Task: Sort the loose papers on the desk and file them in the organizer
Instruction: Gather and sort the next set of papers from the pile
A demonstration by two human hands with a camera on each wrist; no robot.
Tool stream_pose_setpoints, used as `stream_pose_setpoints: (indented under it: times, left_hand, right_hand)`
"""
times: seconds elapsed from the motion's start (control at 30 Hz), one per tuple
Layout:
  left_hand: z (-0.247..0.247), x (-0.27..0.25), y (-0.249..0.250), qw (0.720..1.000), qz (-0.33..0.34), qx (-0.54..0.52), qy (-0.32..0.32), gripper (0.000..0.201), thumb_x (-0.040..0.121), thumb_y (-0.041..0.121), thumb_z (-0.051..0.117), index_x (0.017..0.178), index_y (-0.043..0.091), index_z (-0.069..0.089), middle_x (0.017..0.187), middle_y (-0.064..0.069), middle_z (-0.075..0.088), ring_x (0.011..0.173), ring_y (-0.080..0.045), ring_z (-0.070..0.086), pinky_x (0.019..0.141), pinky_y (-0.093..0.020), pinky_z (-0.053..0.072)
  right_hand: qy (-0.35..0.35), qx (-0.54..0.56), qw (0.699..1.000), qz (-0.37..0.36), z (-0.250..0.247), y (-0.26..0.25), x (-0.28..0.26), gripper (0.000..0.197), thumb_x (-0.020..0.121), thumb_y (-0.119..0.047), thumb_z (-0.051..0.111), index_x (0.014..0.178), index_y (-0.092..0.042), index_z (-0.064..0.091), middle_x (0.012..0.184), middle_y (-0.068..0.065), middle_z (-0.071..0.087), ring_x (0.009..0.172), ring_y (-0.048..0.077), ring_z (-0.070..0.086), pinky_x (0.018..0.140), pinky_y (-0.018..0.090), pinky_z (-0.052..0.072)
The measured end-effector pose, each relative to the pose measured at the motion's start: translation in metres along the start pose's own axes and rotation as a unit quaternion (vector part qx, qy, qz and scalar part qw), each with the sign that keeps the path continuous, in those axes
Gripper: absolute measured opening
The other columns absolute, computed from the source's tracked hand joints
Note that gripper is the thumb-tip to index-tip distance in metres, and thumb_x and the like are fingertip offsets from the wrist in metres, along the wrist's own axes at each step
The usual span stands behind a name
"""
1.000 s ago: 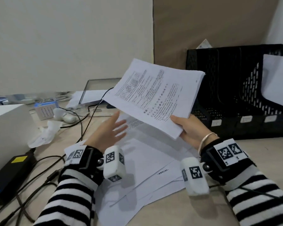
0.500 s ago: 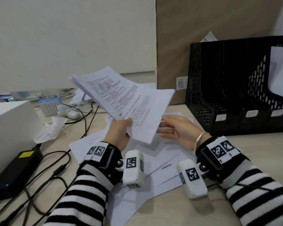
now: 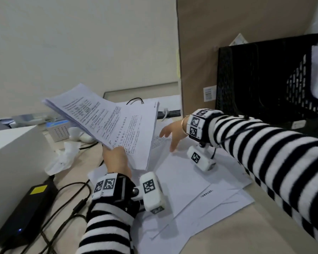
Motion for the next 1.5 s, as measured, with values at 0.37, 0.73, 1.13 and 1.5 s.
stream_pose_setpoints:
  times: [0.37, 0.73, 1.13, 1.5]
  left_hand:
    - [-0.008, 0.014, -0.002, 1.000, -0.001, 0.021, 0.004, 0.028, 0.086, -0.011, 0.045, 0.105, 0.008, 0.053, 0.079, -0.007, 0.056, 0.068, -0.022, 0.051, 0.069, -0.031, 0.043]
    - [0.006, 0.021, -0.028, 0.986, -0.110, 0.065, -0.107, 0.035, 0.083, 0.001, 0.057, 0.118, -0.001, 0.054, 0.098, -0.015, 0.060, 0.088, -0.031, 0.058, 0.075, -0.041, 0.049]
    - [0.036, -0.014, -0.016, 0.967, -0.061, 0.072, -0.236, 0.020, 0.098, 0.011, 0.051, 0.116, 0.006, 0.056, 0.102, -0.011, 0.066, 0.086, -0.025, 0.064, 0.063, -0.027, 0.055]
    - [0.053, -0.028, -0.008, 0.941, -0.039, 0.036, -0.336, 0.022, 0.100, 0.019, 0.047, 0.117, 0.017, 0.060, 0.107, -0.003, 0.074, 0.095, -0.020, 0.071, 0.070, -0.031, 0.058]
  right_hand:
    - [0.106, -0.111, 0.984, 0.087, -0.039, 0.029, 0.017, 0.047, 0.082, -0.031, 0.070, 0.122, -0.009, 0.059, 0.119, 0.004, 0.062, 0.102, 0.025, 0.061, 0.080, 0.030, 0.047]
    - [0.557, 0.367, 0.743, 0.048, -0.176, 0.115, -0.130, 0.016, 0.080, -0.001, 0.055, 0.064, -0.004, 0.055, 0.066, 0.003, 0.044, 0.067, 0.015, 0.042, 0.053, 0.021, 0.035]
    - [0.435, 0.345, 0.830, -0.042, -0.113, 0.108, -0.141, 0.033, 0.084, 0.011, 0.054, 0.105, -0.004, 0.074, 0.141, 0.006, 0.051, 0.130, 0.008, 0.042, 0.114, 0.028, 0.031]
    - [0.417, 0.332, 0.846, -0.023, -0.087, 0.140, -0.119, 0.042, 0.086, 0.002, 0.060, 0.076, -0.035, 0.077, 0.154, -0.003, 0.029, 0.140, 0.018, 0.026, 0.118, 0.037, 0.025]
Point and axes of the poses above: each hand's wrist, its own x-axis towards the middle knuckle, its own z-axis out of the palm, y = z × x, the point moved 10 cm from there along x, towards the middle knuckle
